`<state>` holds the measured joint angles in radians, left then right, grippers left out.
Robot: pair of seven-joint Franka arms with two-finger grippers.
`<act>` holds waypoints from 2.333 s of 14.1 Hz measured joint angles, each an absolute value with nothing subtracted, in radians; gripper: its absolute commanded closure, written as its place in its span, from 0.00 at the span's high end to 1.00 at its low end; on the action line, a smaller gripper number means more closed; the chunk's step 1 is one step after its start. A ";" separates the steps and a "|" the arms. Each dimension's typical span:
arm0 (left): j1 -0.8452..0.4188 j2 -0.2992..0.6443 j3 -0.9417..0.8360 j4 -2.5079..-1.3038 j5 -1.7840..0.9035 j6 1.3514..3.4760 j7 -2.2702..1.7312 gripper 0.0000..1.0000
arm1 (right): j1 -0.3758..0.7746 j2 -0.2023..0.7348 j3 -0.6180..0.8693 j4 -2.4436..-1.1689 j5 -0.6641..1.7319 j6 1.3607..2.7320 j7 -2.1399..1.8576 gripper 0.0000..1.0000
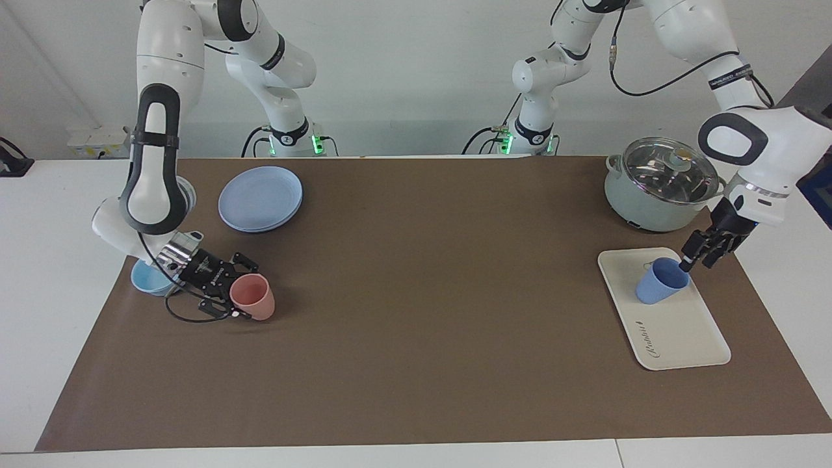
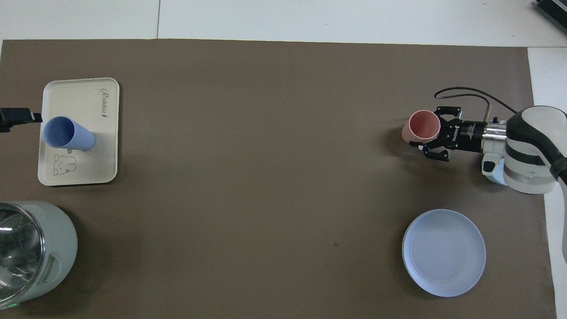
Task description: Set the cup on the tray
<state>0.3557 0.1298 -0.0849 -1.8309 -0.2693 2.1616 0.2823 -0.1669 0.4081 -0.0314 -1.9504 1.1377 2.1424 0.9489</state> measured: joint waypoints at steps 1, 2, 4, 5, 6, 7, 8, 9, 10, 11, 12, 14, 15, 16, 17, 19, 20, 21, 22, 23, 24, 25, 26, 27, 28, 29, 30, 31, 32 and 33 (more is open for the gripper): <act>0.345 0.104 -0.090 -1.818 -0.219 2.120 0.284 1.00 | -0.165 0.408 -0.031 -1.951 1.138 2.143 0.949 0.88; 0.318 0.078 -0.094 -1.812 -0.173 2.087 0.284 1.00 | -0.165 0.407 -0.032 -1.951 1.138 2.143 0.949 0.89; 0.238 0.037 -0.099 -1.811 -0.105 2.028 0.282 1.00 | -0.165 0.406 -0.032 -1.952 1.138 2.143 0.949 0.94; 0.193 0.026 -0.101 -1.811 -0.065 1.997 0.281 1.00 | -0.165 0.405 -0.033 -1.952 1.138 2.143 0.948 0.97; 0.149 0.018 -0.102 -1.811 -0.032 1.967 0.278 1.00 | -0.165 0.402 -0.033 -1.952 1.138 2.143 0.947 0.98; 0.111 0.012 -0.103 -1.812 -0.014 1.940 0.269 1.00 | -0.165 0.400 -0.033 -1.952 1.138 2.144 0.947 0.99; 0.080 0.006 -0.104 -1.812 -0.007 1.913 0.253 1.00 | -0.165 0.399 -0.034 -1.952 1.138 2.145 0.946 0.99; 0.051 -0.002 -0.105 -1.812 -0.004 1.887 0.228 1.00 | -0.165 0.399 -0.034 -1.952 1.132 2.156 0.942 0.99; 0.025 -0.014 -0.105 -1.811 -0.003 1.861 0.197 1.00 | -0.165 0.398 -0.034 -1.952 1.114 2.177 0.936 0.99; 0.004 -0.027 -0.104 -1.811 -0.002 1.841 0.170 1.00 | -0.165 0.397 -0.034 -1.952 1.088 2.194 0.935 0.99; -0.009 -0.041 -0.105 -1.810 -0.001 1.825 0.151 1.00 | -0.165 0.394 -0.034 -1.952 1.059 2.204 0.935 0.99; -0.016 -0.066 -0.103 -1.780 0.000 1.769 0.141 1.00 | -0.165 0.384 -0.035 -1.951 1.000 2.213 0.934 0.99; -0.016 -0.072 -0.100 -1.746 0.000 1.726 0.140 1.00 | -0.165 0.378 -0.035 -1.951 0.970 2.217 0.934 0.99; -0.016 -0.075 -0.096 -1.704 0.000 1.676 0.140 1.00 | -0.165 0.372 -0.035 -1.951 0.933 2.218 0.934 0.99; -0.016 -0.076 -0.093 -1.659 0.000 1.627 0.140 1.00 | -0.165 0.363 -0.034 -1.951 0.887 2.218 0.931 0.99; -0.015 -0.076 -0.088 -1.584 -0.003 1.548 0.140 1.00 | -0.164 0.347 -0.034 -1.951 0.790 2.218 0.902 0.99; -0.015 -0.076 -0.086 -1.561 -0.004 1.524 0.140 1.00 | -0.164 0.340 -0.034 -1.951 0.745 2.218 0.870 0.99; -0.015 -0.076 -0.083 -1.555 -0.004 1.520 0.140 1.00 | -0.163 0.333 -0.034 -1.950 0.705 2.218 0.832 0.99; -0.014 -0.075 -0.081 -1.564 -0.004 1.527 0.140 1.00 | -0.163 0.325 -0.033 -1.950 0.669 2.218 0.794 0.99; -0.013 -0.074 -0.080 -1.580 -0.004 1.542 0.140 1.00 | -0.161 0.317 -0.031 -1.950 0.640 2.218 0.760 0.99; -0.013 -0.074 -0.079 -1.594 -0.004 1.552 0.140 1.00 | -0.155 0.311 -0.031 -1.950 0.622 2.218 0.732 0.99; -0.013 -0.074 -0.078 -1.605 -0.005 1.557 0.140 1.00 | -0.142 0.308 -0.030 -1.950 0.609 2.218 0.707 0.99; -0.013 -0.074 -0.078 -1.609 -0.005 1.558 0.140 1.00 | -0.131 0.307 -0.030 -1.950 0.602 2.218 0.695 0.99; -0.013 -0.074 -0.078 -1.610 -0.005 1.558 0.140 1.00 | -0.123 0.306 -0.030 -1.950 0.601 2.220 0.685 0.99; -0.013 -0.074 -0.078 -1.610 -0.005 1.558 0.140 1.00 | -0.120 0.305 -0.030 -1.948 0.601 2.221 0.678 0.99; -0.012 -0.074 -0.078 -1.610 -0.005 1.558 0.140 1.00 | -0.121 0.304 -0.031 -1.945 0.600 2.221 0.676 0.99; -0.012 -0.074 -0.078 -1.610 -0.005 1.558 0.140 1.00 | -0.121 0.302 -0.032 -1.943 0.600 2.222 0.675 0.99; -0.012 -0.074 -0.078 -1.610 -0.005 1.558 0.140 1.00 | -0.122 0.300 -0.033 -1.942 0.600 2.227 0.674 0.99; -0.012 -0.074 -0.078 -1.610 -0.005 1.558 0.139 1.00 | -0.123 0.300 -0.033 -1.941 0.600 2.242 0.673 0.99; -0.012 -0.075 -0.078 -1.610 -0.005 1.558 0.138 1.00 | -0.123 0.300 -0.034 -1.941 0.600 2.255 0.673 0.99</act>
